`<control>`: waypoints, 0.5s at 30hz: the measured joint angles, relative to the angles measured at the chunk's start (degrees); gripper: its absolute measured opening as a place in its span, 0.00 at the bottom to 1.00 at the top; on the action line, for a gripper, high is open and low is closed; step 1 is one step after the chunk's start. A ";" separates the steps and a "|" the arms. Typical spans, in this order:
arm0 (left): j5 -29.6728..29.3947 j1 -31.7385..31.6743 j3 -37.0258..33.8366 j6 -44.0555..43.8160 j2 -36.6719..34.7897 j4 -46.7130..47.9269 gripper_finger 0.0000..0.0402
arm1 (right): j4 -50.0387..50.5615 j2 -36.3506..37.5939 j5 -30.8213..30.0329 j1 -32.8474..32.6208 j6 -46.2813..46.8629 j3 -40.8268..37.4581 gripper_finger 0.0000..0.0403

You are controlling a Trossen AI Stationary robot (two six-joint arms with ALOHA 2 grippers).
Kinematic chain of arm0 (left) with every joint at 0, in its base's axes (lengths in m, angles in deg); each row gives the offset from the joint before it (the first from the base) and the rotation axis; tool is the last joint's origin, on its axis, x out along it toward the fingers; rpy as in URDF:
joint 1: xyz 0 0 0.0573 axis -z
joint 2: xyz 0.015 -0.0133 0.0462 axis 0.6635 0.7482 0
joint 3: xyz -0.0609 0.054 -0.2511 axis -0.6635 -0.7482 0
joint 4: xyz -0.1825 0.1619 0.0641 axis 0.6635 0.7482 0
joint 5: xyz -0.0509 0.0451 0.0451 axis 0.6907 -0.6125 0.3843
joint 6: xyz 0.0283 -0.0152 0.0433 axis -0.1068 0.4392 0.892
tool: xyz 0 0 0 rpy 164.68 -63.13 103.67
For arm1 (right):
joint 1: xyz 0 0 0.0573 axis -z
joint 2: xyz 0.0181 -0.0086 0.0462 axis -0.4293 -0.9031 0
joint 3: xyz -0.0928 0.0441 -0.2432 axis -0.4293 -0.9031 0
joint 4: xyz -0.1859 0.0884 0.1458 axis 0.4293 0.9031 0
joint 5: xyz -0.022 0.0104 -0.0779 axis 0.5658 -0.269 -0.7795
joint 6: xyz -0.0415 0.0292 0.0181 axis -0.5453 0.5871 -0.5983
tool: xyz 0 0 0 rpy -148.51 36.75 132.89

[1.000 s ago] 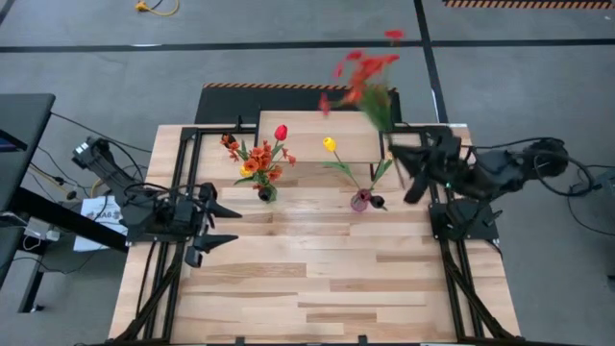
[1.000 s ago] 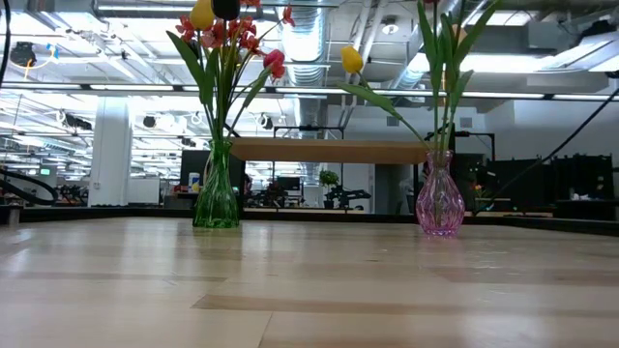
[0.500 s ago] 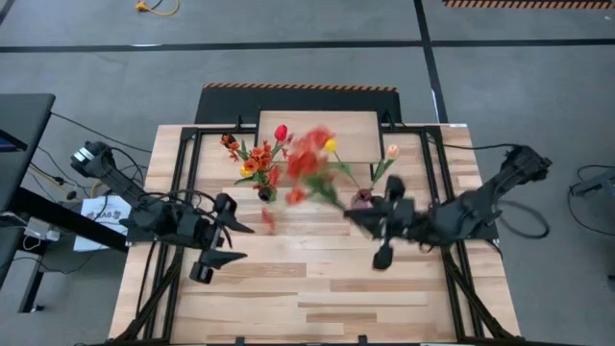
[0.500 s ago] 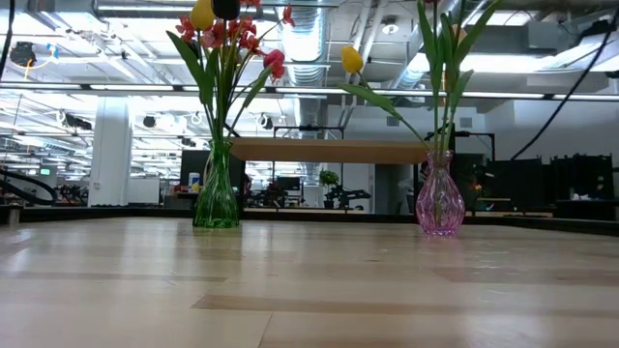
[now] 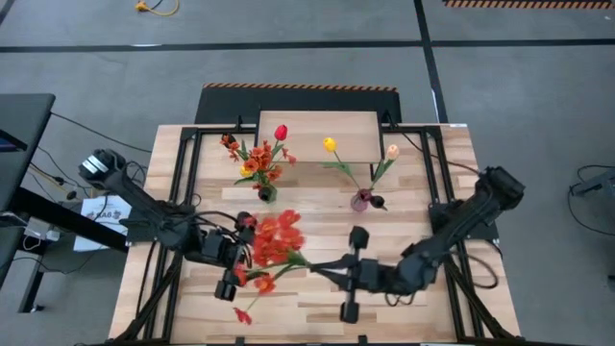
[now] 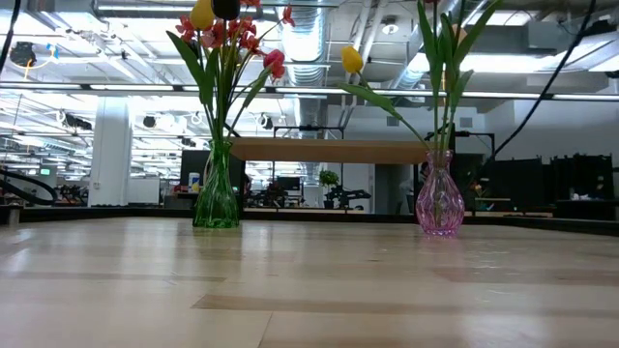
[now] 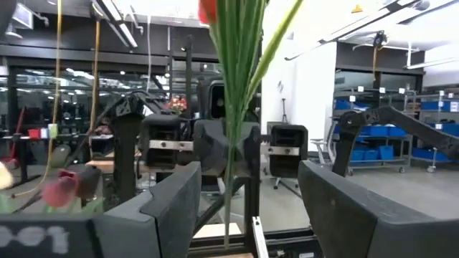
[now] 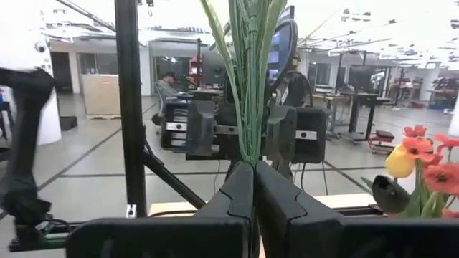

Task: Pick and place flowers into a vace then onto a shelf
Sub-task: Put the orange flowers into the purple vase

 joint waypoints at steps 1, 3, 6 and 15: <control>0.17 0.00 0.00 -0.02 0.84 -0.80 0.56 | -1.20 -1.02 0.00 0.22 -0.40 0.00 0.00; 0.28 0.00 0.05 -0.04 2.18 -1.70 0.56 | -3.19 -2.87 -0.26 0.71 -0.87 0.00 0.00; 0.37 0.02 0.88 0.00 3.84 -1.97 0.56 | -3.85 -4.67 -0.42 1.53 -0.23 0.00 0.00; -1.37 0.00 3.90 0.44 8.39 -1.79 0.56 | -6.54 -9.02 -0.84 3.94 4.46 0.00 0.00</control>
